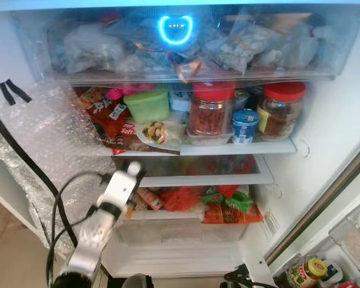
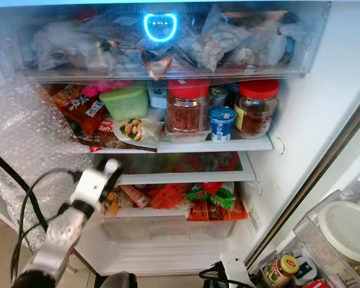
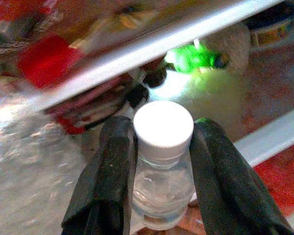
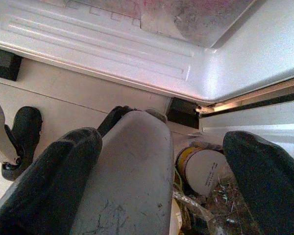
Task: Restocking fridge
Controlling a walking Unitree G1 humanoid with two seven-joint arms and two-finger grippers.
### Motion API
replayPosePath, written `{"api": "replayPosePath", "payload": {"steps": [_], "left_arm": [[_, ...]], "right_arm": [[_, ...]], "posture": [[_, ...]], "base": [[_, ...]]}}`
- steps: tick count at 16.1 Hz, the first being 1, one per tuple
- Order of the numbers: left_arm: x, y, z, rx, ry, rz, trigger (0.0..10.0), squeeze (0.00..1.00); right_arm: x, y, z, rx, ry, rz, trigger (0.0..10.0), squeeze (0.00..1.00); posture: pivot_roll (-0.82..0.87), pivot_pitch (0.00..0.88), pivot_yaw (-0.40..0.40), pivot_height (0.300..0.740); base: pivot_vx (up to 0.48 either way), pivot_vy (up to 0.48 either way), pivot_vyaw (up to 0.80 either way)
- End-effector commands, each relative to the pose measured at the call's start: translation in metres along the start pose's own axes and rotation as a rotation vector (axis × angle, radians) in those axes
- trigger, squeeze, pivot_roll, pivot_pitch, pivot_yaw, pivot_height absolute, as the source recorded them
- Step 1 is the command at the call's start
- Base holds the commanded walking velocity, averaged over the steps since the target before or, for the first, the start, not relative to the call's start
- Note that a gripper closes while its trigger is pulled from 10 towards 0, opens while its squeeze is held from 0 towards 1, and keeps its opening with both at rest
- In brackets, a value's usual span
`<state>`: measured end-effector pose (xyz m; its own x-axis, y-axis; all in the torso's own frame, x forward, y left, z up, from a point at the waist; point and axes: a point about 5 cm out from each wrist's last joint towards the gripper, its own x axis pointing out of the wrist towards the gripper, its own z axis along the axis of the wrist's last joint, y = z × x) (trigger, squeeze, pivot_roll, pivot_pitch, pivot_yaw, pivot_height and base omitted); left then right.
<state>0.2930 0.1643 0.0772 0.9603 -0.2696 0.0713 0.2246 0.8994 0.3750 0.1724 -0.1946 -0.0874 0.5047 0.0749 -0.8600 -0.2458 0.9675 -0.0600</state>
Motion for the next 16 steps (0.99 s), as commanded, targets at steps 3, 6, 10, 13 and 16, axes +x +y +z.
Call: {"api": "replayPosePath", "payload": {"steps": [3, 6, 10, 13, 16], "left_arm": [[-0.015, 0.005, -0.021, 0.193, 0.072, -0.105, 10.0, 0.0], [-0.018, 0.003, -0.025, 0.336, 0.08, -0.224, 10.0, 0.0], [-0.012, 0.003, -0.019, 0.502, 0.031, -0.314, 10.0, 0.0], [-0.001, -0.002, -0.001, 0.567, -0.098, -0.277, 10.0, 0.0], [0.003, -0.009, 0.007, 0.618, -0.18, -0.295, 10.0, 0.0]], "right_arm": [[-0.001, -0.002, -0.003, 0.015, 0.005, -0.008, 10.0, 0.0], [-0.001, -0.002, -0.003, 0.016, 0.003, -0.009, 10.0, 0.0], [-0.001, -0.002, -0.003, 0.022, -0.004, -0.016, 10.0, 0.0], [-0.001, -0.002, -0.003, 0.028, -0.01, -0.02, 10.0, 0.0], [-0.001, -0.002, -0.003, 0.037, -0.016, -0.023, 10.0, 0.0]], "posture": [[0.02, 0.0, -0.017, 0.647], [0.02, 0.0, -0.014, 0.647], [0.02, 0.0, -0.009, 0.647], [0.01, 0.0, -0.009, 0.647], [0.01, 0.0, -0.005, 0.647]], "base": [[0.0, 0.0, 0.0], [0.0, 0.0, 0.0], [0.0, 0.0, 0.0], [0.0, 0.0, 0.0], [0.0, 0.0, 0.0]]}}
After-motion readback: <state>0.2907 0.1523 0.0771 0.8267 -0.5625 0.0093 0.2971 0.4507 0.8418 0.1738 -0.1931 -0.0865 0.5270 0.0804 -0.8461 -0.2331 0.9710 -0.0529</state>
